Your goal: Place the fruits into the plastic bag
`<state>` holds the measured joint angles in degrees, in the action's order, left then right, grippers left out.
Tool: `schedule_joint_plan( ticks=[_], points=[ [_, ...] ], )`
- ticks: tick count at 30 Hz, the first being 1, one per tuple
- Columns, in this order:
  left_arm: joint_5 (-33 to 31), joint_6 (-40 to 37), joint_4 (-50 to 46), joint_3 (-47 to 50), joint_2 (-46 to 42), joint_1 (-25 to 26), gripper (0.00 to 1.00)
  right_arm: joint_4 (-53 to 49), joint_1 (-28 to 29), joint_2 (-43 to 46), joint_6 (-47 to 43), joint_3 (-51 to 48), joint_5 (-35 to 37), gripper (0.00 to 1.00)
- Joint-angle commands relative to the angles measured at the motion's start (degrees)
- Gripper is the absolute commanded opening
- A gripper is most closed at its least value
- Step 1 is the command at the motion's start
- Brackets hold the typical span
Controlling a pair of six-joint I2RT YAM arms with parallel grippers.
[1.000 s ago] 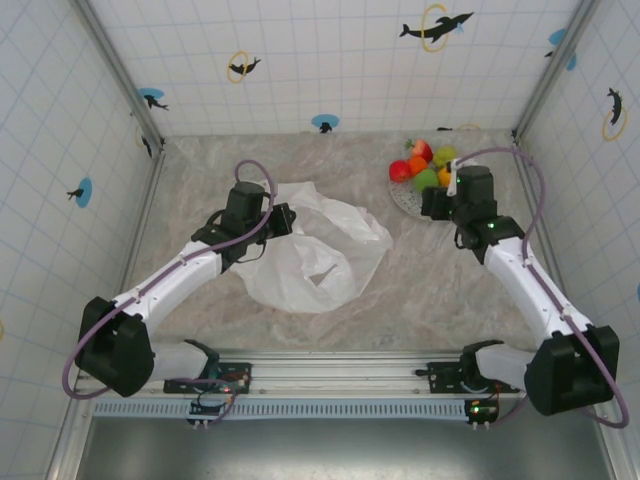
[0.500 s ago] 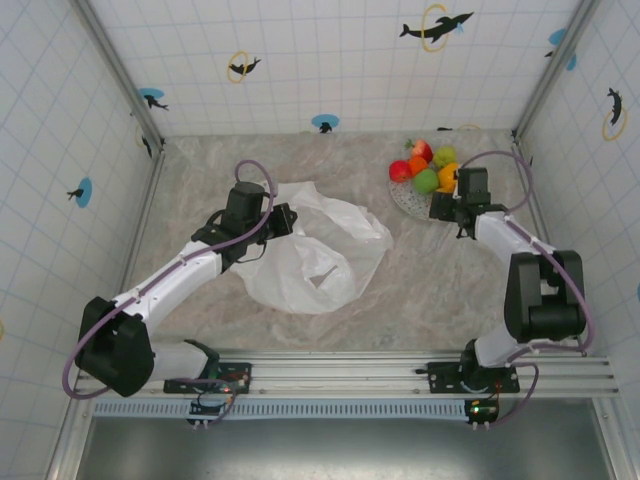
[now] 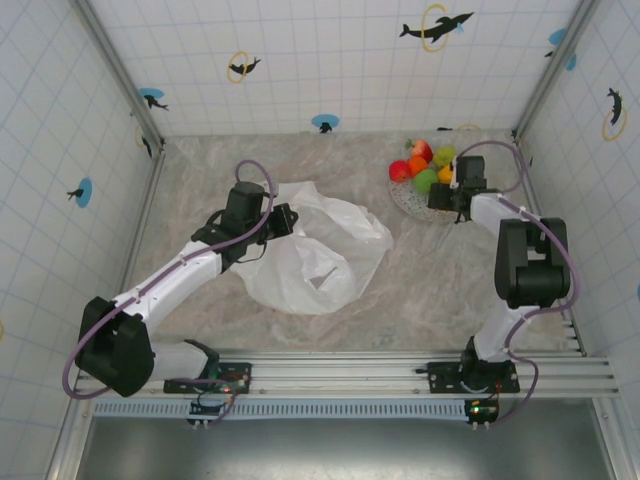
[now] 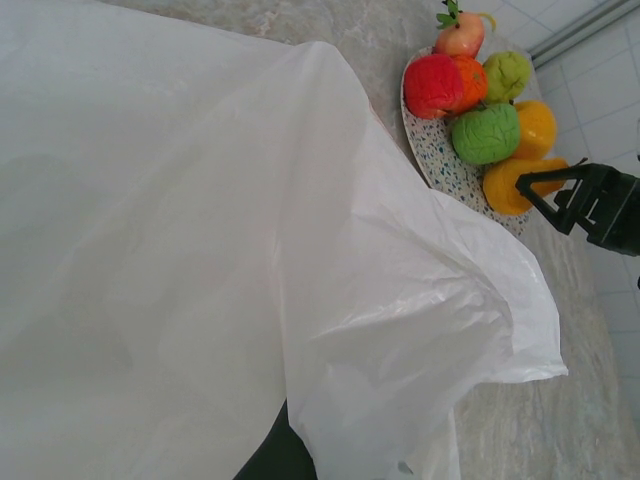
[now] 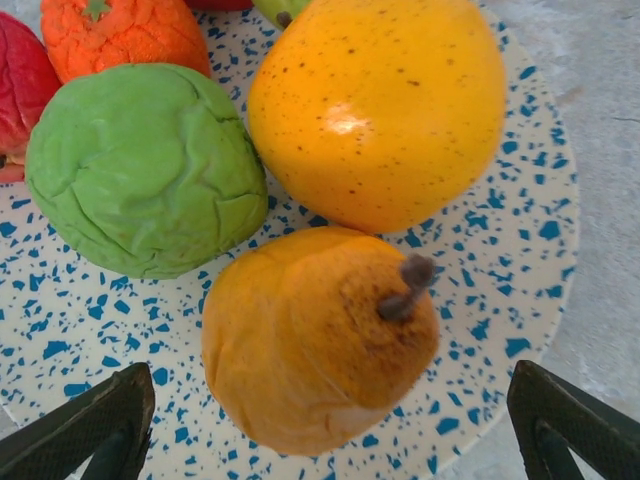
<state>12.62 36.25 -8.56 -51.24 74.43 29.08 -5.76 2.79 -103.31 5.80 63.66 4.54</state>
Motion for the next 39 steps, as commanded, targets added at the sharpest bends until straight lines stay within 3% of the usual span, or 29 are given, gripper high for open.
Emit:
schedule_joint_plan(
  ticks=[1, 17, 27, 32, 39],
  points=[
    [0.56, 0.85, -0.02, -0.53, 0.01, -0.57, 0.0, 0.97, -0.58, -2.68, -1.14, 3.33, -1.32, 0.92],
    [0.41, 0.7, -0.75, -0.15, -0.25, -0.53, 0.0, 1.92, -1.24, -8.83, -2.71, 7.01, -4.31, 0.84],
    [0.3, 0.53, -1.19, -0.17, -0.39, -0.54, 0.0, 0.82, -1.63, -9.95, -3.4, 8.63, -4.85, 0.71],
    [0.39, 0.58, -1.29, -0.16, -0.67, -0.52, 0.0, 0.4, -2.13, -6.45, -3.33, 7.4, -4.81, 0.65],
    [1.22, 1.36, -0.92, -0.35, -1.26, -0.52, 0.0, 1.17, -2.08, 7.12, -0.7, 0.49, -7.92, 0.61]
  ],
)
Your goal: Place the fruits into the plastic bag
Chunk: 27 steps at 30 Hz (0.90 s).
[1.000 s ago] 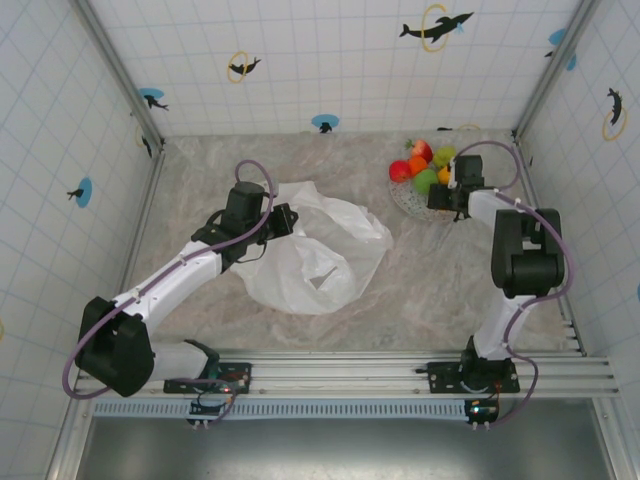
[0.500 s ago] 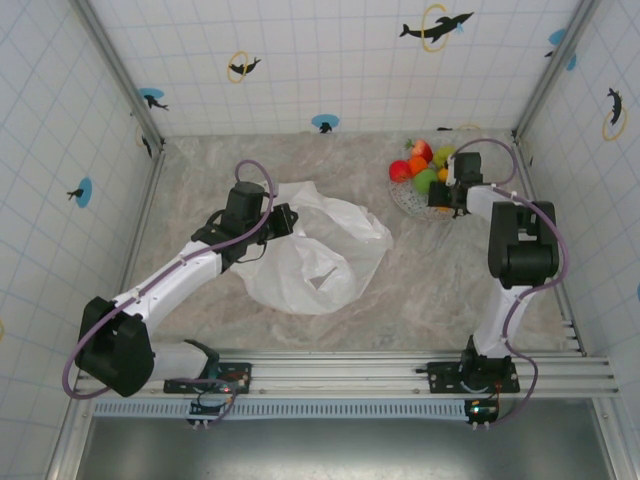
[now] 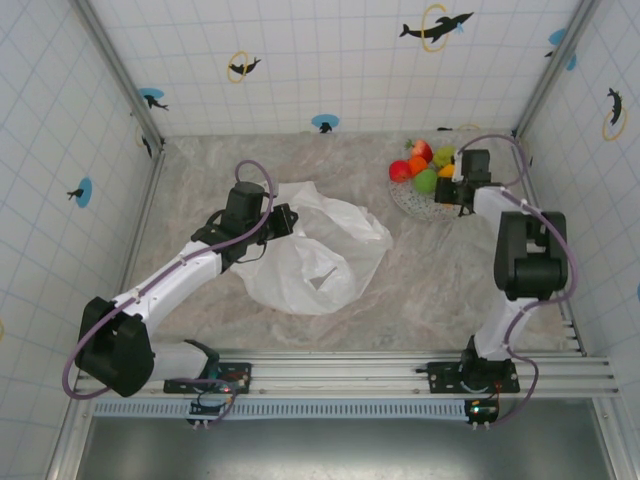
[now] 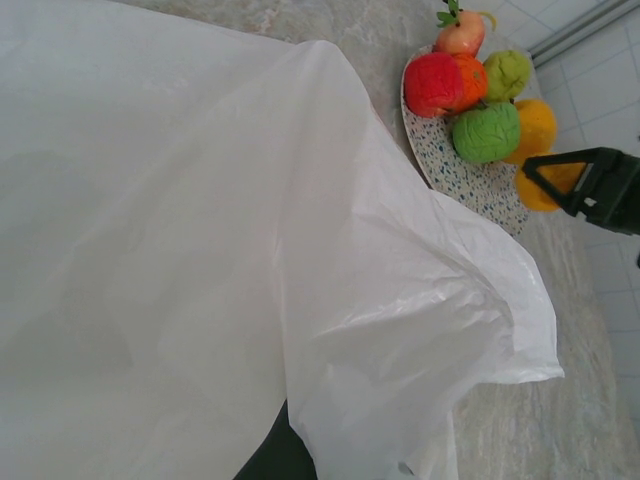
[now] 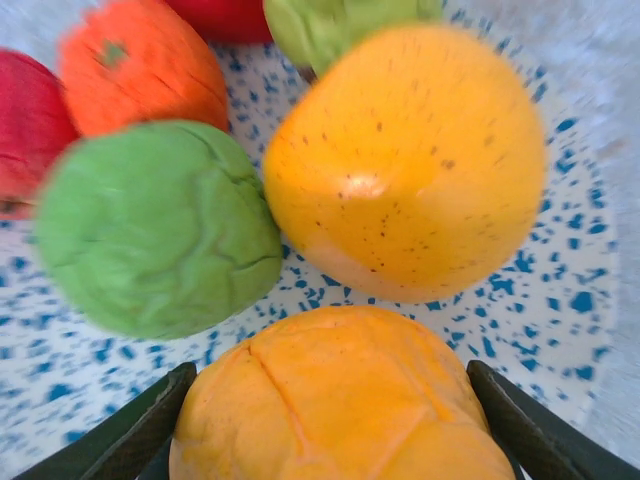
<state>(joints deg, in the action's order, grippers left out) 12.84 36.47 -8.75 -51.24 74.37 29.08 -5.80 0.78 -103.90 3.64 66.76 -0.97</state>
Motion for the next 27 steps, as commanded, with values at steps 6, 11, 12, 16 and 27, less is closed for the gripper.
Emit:
schedule_joint_plan(
  ticks=[6, 11, 12, 16, 27],
  points=[
    [1.48, 1.33, -0.47, -0.11, -2.16, -0.54, 0.0, 7.28, 3.79, 26.65, 5.77, -17.96, -12.56, 0.59],
    [2.87, 1.16, -0.84, -0.08, -2.56, -0.58, 0.0, 8.71, 15.62, 39.06, 2.89, -26.86, -18.04, 0.59],
    [3.2, 1.08, -0.95, 0.07, -2.56, -0.58, 0.0, 8.43, 18.52, 40.44, 2.18, -27.94, -19.09, 0.59],
    [4.33, 0.76, -1.79, 0.21, -2.21, -0.58, 0.0, 7.41, 28.38, 42.58, -0.76, -30.77, -19.69, 0.59],
    [10.82, 0.43, -3.29, -0.88, -1.02, -0.56, 0.0, 18.42, 39.8, 29.28, -4.62, -32.81, -10.33, 0.58]
  ],
)
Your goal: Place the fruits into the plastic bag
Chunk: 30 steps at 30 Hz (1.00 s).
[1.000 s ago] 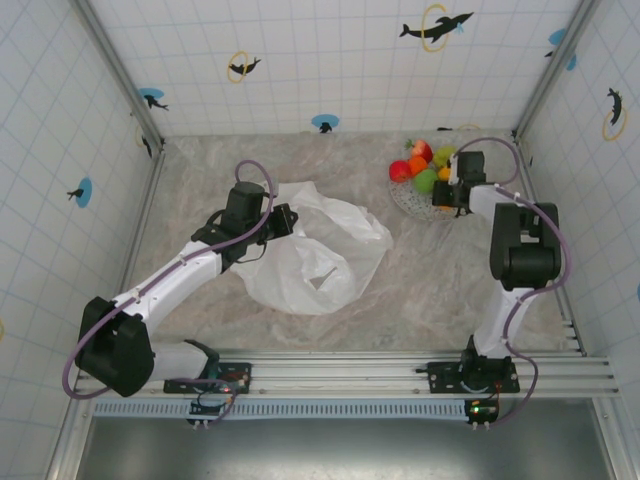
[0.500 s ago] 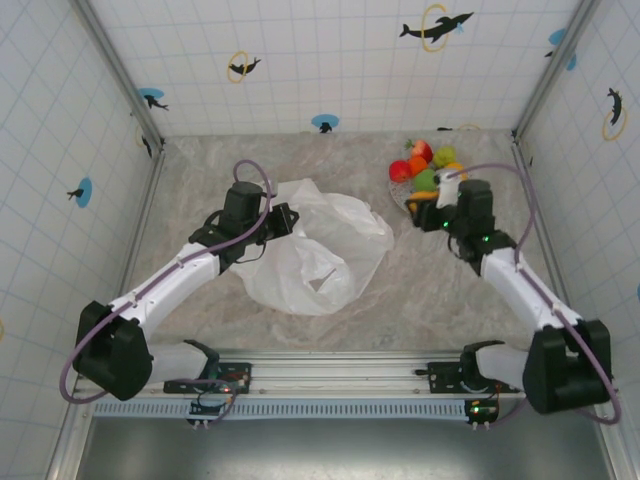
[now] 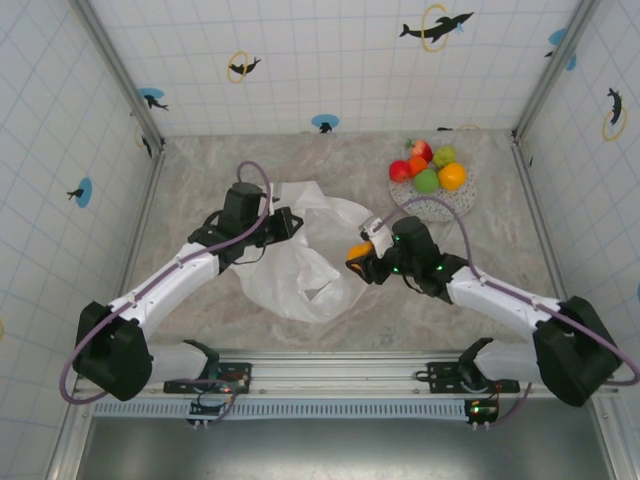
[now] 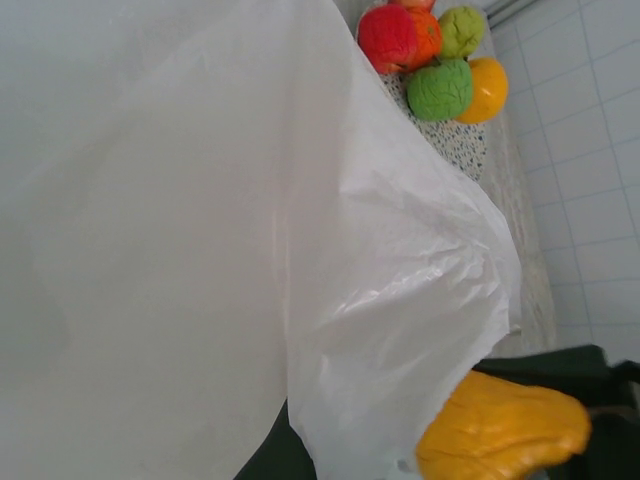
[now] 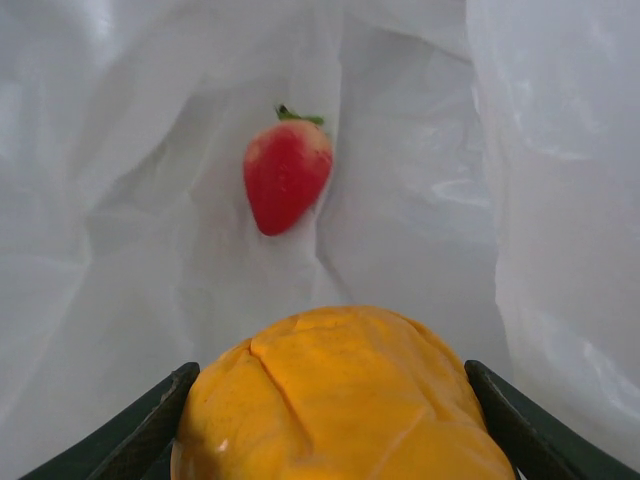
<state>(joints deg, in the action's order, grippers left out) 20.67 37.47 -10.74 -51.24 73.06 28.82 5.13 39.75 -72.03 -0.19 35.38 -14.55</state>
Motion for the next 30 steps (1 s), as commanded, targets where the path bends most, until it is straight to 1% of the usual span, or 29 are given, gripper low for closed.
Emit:
schedule_joint_plan(
  ticks=[1, 3, 8, 12, 15, 19, 24, 30],
  points=[
    [3.56, -0.58, -1.05, -0.75, 0.24, -0.3, 0.0, 9.94, 1.57, -3.99, -0.39, -1.7, 3.71, 0.58],
    [4.84, -0.32, -0.52, -0.62, 0.24, -0.26, 0.0, 13.95, 3.77, -6.51, 0.11, -1.8, 5.66, 0.58],
    [7.31, 3.0, 3.47, 0.9, 0.18, -0.28, 0.0, 24.45, 7.75, -11.98, 7.31, -3.18, 12.31, 0.58],
    [7.91, 7.81, 8.88, 3.89, -0.82, -0.26, 0.0, 28.15, 9.71, -15.88, 14.36, -2.44, 15.88, 0.58],
    [6.62, 9.95, 11.72, 5.86, -1.98, -0.26, 0.0, 31.09, 10.08, -18.22, 21.09, -2.44, 17.22, 0.58],
    [4.71, 9.69, 11.24, 6.11, -2.56, -0.28, 0.0, 32.25, 10.68, -20.95, 27.97, -0.96, 21.81, 0.58],
    [4.56, 8.78, 10.79, 6.05, -2.17, -0.34, 0.0, 31.35, 12.22, -26.15, 36.43, 4.12, 29.59, 0.59],
    [5.27, 7.71, 10.26, 5.31, -1.1, -0.31, 0.0, 31.23, 12.81, -33.33, 44.35, 11.74, 33.3, 0.62]
  ],
)
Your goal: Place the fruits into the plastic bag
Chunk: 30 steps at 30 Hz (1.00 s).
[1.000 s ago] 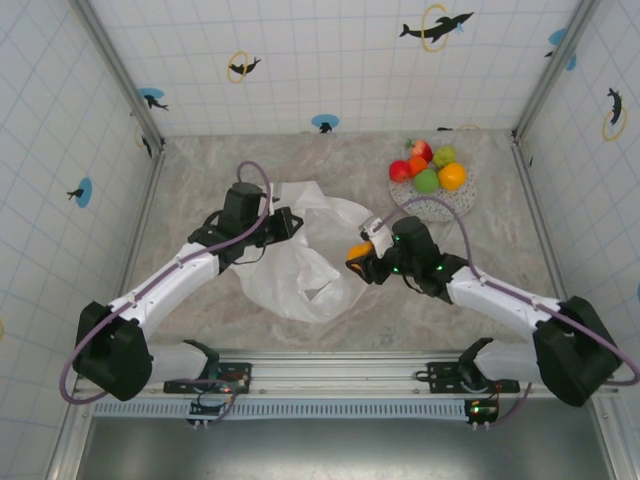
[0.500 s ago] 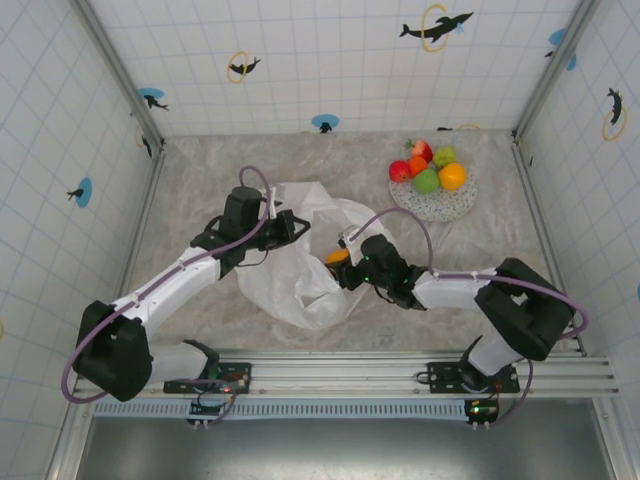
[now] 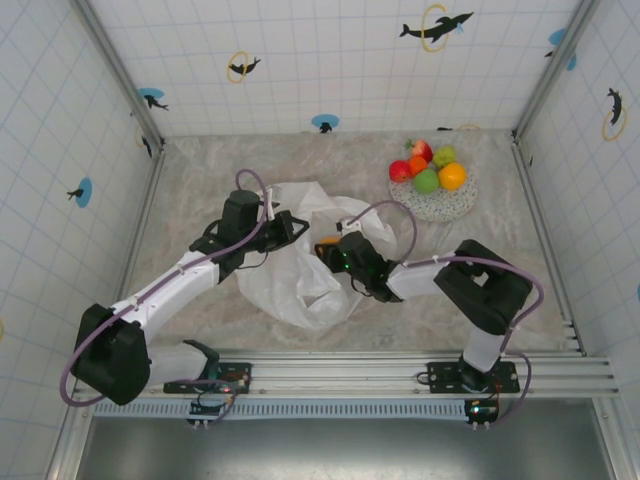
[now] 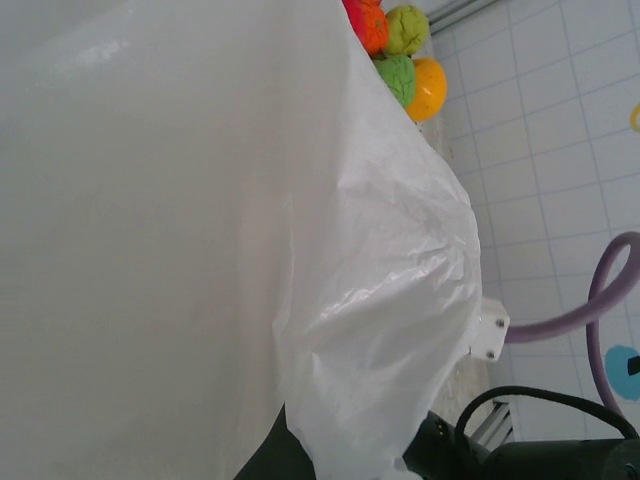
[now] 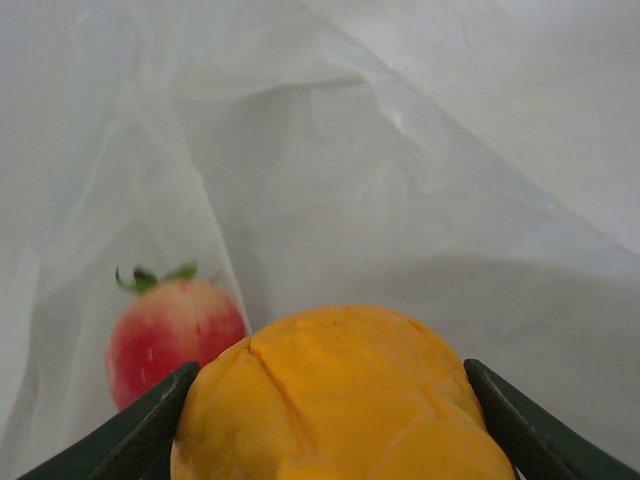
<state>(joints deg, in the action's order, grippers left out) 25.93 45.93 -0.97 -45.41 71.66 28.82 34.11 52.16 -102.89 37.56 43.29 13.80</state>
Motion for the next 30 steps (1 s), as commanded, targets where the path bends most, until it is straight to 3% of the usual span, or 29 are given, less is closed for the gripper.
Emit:
schedule_joint_plan(
  ticks=[1, 7, 12, 18, 24, 30],
  points=[
    [0.12, -0.91, 0.38, -0.63, 0.43, -0.27, 0.0, 2.32, 0.42, -3.39, 7.6, 4.71, 5.53, 0.62],
    [-0.11, -2.06, -0.32, -1.61, 0.9, -0.32, 0.0, 0.36, 0.52, -9.89, 12.45, 11.83, 6.53, 0.7],
    [-0.5, -2.69, -0.61, -1.94, 0.86, -0.31, 0.0, -0.71, 0.39, -12.42, 9.67, 16.6, 0.13, 0.79],
    [-1.18, -3.37, -1.0, -2.01, 0.39, -0.33, 0.0, -0.57, -0.12, -10.25, 6.18, 15.28, -4.62, 0.91],
    [-3.23, -4.46, -2.0, -2.09, -0.53, -0.27, 0.0, -2.41, -0.57, -5.64, 2.14, 11.65, -6.92, 0.9],
    [-5.84, -5.37, -2.71, -2.25, -1.34, -0.32, 0.0, -11.7, -0.48, 0.96, -6.26, 8.38, -5.24, 0.89]
  ],
)
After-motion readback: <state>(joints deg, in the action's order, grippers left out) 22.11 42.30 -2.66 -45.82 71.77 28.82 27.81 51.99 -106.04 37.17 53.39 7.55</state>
